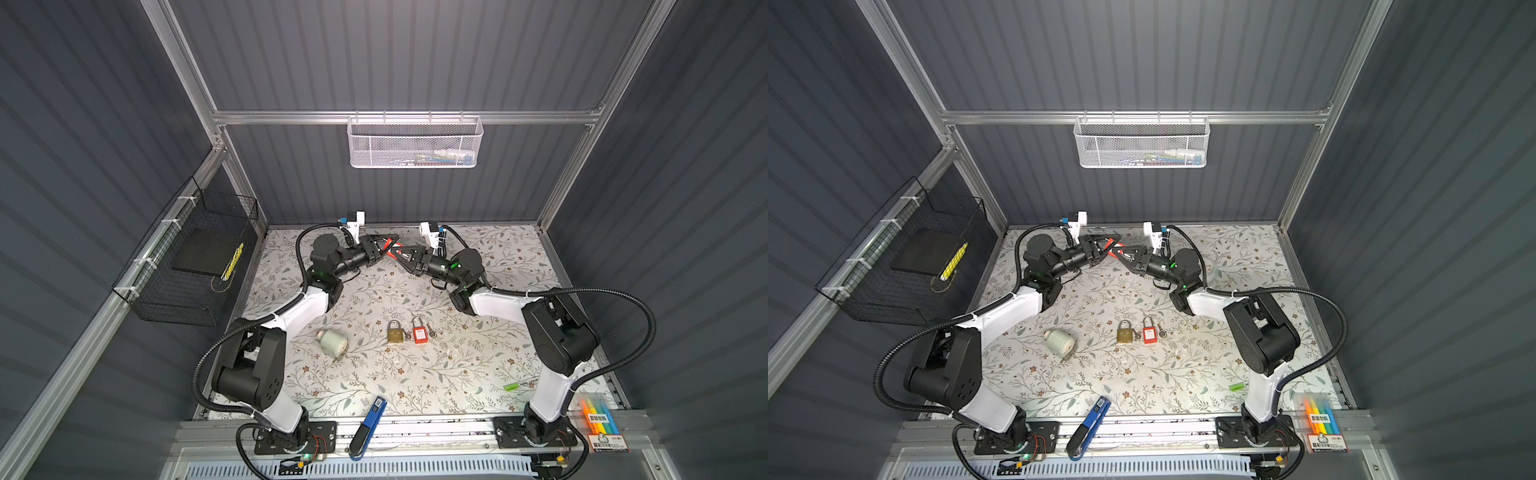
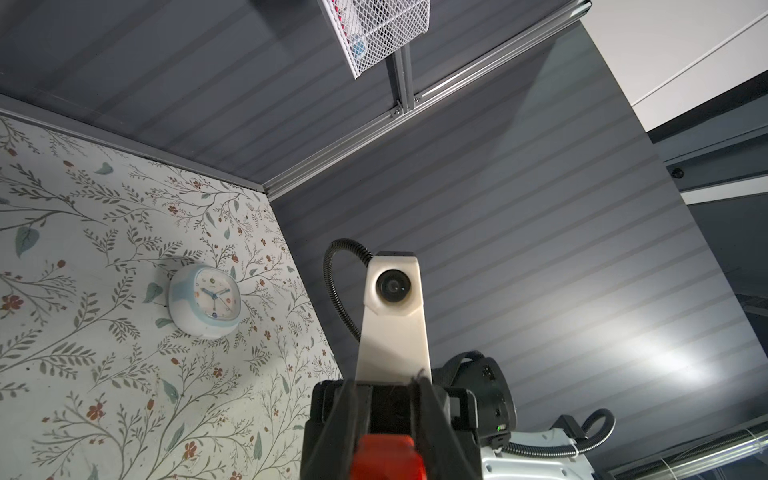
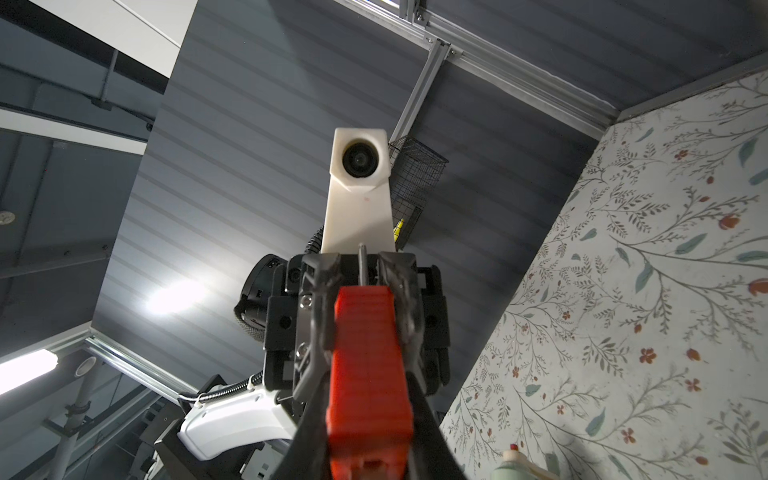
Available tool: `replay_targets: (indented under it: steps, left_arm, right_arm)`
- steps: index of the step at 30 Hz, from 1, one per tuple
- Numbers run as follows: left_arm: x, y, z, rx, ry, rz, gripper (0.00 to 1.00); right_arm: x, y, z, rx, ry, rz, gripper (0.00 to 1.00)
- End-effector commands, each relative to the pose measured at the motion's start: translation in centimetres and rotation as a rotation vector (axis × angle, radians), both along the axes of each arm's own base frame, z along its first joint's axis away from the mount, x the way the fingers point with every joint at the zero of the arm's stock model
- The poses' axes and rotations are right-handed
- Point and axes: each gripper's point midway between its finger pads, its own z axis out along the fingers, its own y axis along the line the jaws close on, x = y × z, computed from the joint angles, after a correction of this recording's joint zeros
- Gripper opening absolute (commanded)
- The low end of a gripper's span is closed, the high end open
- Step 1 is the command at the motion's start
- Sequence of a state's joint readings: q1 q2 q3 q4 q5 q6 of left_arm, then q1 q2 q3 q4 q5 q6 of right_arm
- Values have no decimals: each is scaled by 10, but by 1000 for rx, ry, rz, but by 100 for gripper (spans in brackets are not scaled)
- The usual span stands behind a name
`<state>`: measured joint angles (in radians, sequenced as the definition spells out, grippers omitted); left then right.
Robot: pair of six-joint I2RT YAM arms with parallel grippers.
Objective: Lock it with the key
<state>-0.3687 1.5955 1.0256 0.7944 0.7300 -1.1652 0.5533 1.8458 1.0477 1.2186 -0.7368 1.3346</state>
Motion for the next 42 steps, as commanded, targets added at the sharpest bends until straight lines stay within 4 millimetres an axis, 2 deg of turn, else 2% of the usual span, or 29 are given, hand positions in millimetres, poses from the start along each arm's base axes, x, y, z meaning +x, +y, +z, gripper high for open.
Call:
replay_targets:
  steps: [1, 2, 5, 8, 11, 17, 24, 30, 32, 36, 42]
  left_arm:
    - [-4, -3, 9, -11, -36, -15, 0]
    - [-4, -3, 10, -13, -37, -14, 0]
    - [-4, -1, 13, -16, -45, -5, 0]
    - [-4, 0, 17, -19, -54, 2, 0]
    - [-3, 0, 18, -16, -58, 3, 0]
    - [-3, -1, 20, -18, -62, 0, 0]
    - [-3, -1, 20, -19, -59, -2, 0]
    - [-4, -1, 21, -19, -60, -4, 0]
    - [-3, -1, 20, -18, -60, -5, 0]
    - [-4, -1, 20, -17, -61, -5, 0]
    - [-4, -1, 18, -14, -56, -5, 0]
  right_arm:
    - [-5, 1, 13, -6, -67, -4, 12]
    - [-4, 0, 12, -9, -68, -7, 23]
    - [-4, -4, 10, -17, -65, -17, 44]
    - [-3, -13, 8, -5, -56, -38, 53]
    - [-4, -23, 7, -1, -51, -57, 57]
    - [-5, -40, 9, 19, -47, -87, 62]
    - [-1, -39, -1, -7, -18, -88, 64]
    - [-6, -26, -36, -121, 24, -57, 65]
    - [-9, -21, -53, -200, 43, -52, 65]
    - [-12, -26, -85, -366, 84, -77, 66]
    - [-30, -32, -59, -367, -39, -47, 68]
